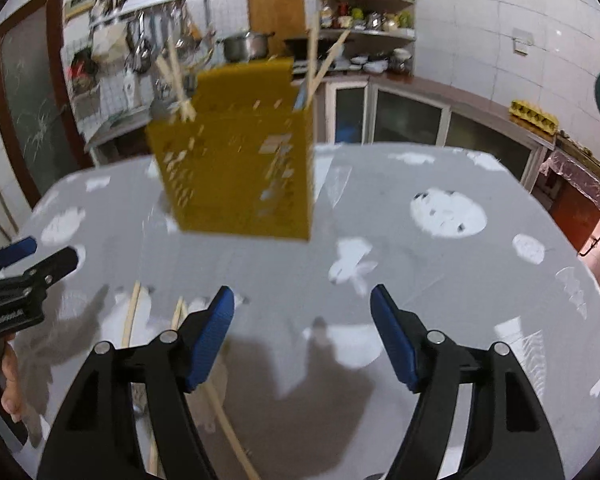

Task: Organize utensils

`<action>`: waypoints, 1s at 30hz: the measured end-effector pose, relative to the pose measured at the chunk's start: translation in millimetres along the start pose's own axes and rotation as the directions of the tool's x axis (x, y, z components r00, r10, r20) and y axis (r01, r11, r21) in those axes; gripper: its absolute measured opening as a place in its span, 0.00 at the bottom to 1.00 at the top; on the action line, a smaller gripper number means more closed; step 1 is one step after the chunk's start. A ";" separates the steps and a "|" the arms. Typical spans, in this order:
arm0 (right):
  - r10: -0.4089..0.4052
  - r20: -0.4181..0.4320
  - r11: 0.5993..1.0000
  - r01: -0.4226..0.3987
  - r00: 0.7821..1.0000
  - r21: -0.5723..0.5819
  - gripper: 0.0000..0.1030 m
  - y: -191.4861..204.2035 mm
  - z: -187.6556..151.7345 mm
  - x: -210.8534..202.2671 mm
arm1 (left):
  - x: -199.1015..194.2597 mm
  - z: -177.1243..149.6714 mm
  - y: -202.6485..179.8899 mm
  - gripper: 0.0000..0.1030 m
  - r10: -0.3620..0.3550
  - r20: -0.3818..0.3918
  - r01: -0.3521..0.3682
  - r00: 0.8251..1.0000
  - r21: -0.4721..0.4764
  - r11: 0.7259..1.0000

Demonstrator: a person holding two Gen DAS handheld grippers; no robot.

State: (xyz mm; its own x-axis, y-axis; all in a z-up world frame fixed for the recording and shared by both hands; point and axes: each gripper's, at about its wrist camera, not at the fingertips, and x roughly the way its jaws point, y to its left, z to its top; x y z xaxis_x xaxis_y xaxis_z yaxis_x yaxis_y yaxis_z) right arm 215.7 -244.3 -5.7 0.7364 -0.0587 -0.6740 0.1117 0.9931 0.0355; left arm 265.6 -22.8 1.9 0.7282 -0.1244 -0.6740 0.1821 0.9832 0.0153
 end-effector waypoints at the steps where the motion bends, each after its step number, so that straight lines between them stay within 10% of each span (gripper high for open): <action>1: 0.004 -0.015 1.000 -0.004 1.000 -0.006 0.68 3.1 -4.0 3.7 | 3.1 -2.5 0.1 0.96 0.002 -0.015 -0.002 1.000 -0.003 1.000; 19: 0.030 -0.143 0.992 -0.047 0.989 -0.117 0.67 51.8 -20.5 39.7 | 33.5 -21.2 17.1 0.95 0.033 -0.140 -0.040 0.990 -0.044 0.998; 30: 0.049 -0.168 0.991 -0.069 0.985 -0.115 0.22 56.1 -5.0 55.1 | 40.3 -23.5 11.8 0.95 0.024 -0.169 -0.034 0.985 -0.053 0.998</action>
State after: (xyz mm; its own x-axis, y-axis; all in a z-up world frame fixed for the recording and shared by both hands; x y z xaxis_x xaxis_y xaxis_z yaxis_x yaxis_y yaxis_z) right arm 259.2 -191.3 -44.6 0.6185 0.0079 -0.7858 -0.0166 0.9999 -0.0030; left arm 281.7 -13.1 -42.4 0.6101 -0.0758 -0.7887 0.1222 0.9925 -0.0009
